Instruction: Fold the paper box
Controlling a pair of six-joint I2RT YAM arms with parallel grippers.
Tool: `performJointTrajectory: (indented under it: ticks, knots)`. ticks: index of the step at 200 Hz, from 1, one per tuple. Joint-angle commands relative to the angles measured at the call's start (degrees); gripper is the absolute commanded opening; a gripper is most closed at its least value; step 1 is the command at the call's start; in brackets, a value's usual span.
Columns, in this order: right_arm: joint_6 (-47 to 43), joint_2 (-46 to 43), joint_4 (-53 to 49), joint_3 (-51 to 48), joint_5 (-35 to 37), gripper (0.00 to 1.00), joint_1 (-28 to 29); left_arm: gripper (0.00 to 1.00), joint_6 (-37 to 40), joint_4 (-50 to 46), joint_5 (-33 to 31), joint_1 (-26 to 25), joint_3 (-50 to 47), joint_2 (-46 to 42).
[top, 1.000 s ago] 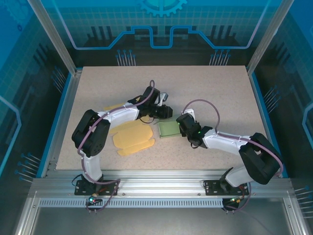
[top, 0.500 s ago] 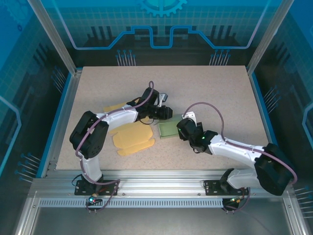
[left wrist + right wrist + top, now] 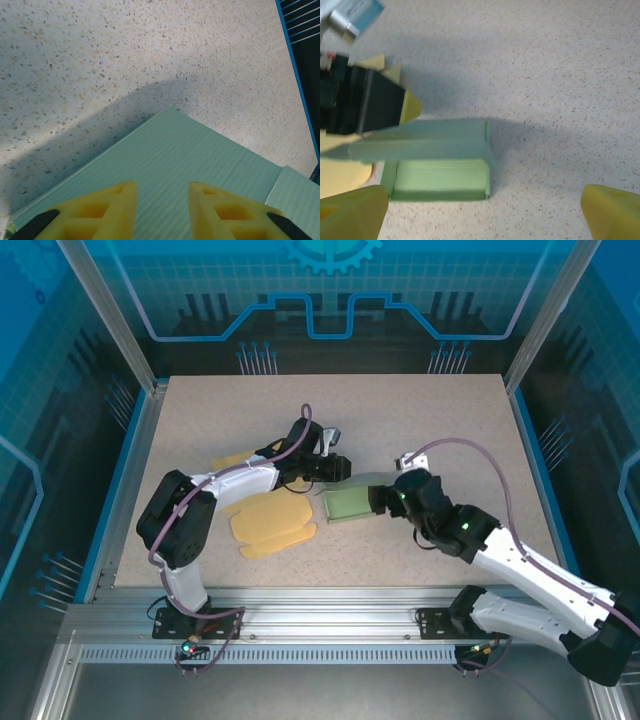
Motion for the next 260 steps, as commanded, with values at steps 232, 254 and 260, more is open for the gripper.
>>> performJointTrajectory:
  ticks: [232, 254, 260]
  knots:
    - [0.5, 33.7, 1.7, 3.8, -21.4, 0.79, -15.9, 0.34, 2.3, -2.2, -18.2, -2.2, -12.3, -7.2]
    - [1.2, 35.3, 2.7, 2.7, -21.7, 0.77, -15.9, 0.34, 2.1, -1.9, -18.1, -2.3, -12.7, -7.1]
    - [1.6, 35.7, 2.9, 2.4, -21.7, 0.77, -15.8, 0.34, 2.0, -1.9, -18.1, -2.2, -12.8, -7.2]
